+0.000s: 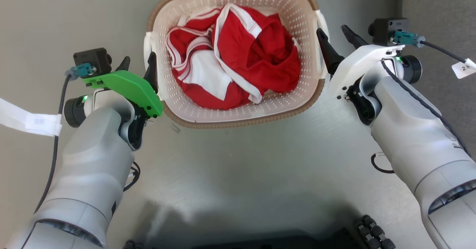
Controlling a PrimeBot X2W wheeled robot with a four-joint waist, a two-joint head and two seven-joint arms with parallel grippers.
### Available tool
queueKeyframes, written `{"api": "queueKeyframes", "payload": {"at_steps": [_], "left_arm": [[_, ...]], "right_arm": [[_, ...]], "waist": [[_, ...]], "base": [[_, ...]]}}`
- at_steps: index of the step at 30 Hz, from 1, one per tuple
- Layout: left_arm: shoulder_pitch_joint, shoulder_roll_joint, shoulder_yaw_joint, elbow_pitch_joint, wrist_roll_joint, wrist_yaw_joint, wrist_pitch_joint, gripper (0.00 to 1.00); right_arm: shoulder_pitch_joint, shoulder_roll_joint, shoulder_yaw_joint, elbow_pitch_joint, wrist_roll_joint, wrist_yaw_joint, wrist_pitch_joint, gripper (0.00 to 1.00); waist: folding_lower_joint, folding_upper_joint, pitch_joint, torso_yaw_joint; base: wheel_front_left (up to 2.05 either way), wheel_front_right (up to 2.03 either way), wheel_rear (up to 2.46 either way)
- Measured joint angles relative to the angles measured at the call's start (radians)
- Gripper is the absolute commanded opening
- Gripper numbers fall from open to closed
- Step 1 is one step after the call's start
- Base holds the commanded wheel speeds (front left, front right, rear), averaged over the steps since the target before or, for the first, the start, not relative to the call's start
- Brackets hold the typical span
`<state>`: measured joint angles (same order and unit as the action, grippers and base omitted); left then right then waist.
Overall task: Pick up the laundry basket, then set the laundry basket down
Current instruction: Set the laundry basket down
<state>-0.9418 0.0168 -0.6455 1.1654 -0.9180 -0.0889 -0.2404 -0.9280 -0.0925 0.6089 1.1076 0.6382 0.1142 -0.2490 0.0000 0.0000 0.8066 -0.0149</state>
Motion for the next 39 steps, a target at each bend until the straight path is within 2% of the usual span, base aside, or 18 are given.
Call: {"api": "queueKeyframes", "payload": {"at_steps": [10, 19, 39], "left_arm": [[0.029, 0.002, -0.002, 0.005, 0.052, 0.004, -0.012, 1.00], [0.053, 0.063, 0.061, -0.142, 0.123, 0.054, -0.012, 1.00], [0.268, 0.113, 0.194, -0.475, 0.317, 0.152, -0.012, 1.00]], "right_arm": [[0.079, -0.032, -0.083, -0.083, -0.014, -0.001, 0.000, 1.00], [0.145, -0.038, -0.138, -0.200, -0.043, -0.015, -0.001, 1.00], [0.345, -0.063, -0.235, -0.433, -0.165, -0.073, -0.001, 1.00]], "waist": [[0.0000, 0.0000, -0.118, -0.004], [-0.0001, 0.0000, -0.241, -0.010], [-0.0001, 0.0000, -0.503, -0.026]], "base": [[0.00, 0.00, 0.00], [0.00, 0.00, 0.00], [0.00, 0.00, 0.00]]}}
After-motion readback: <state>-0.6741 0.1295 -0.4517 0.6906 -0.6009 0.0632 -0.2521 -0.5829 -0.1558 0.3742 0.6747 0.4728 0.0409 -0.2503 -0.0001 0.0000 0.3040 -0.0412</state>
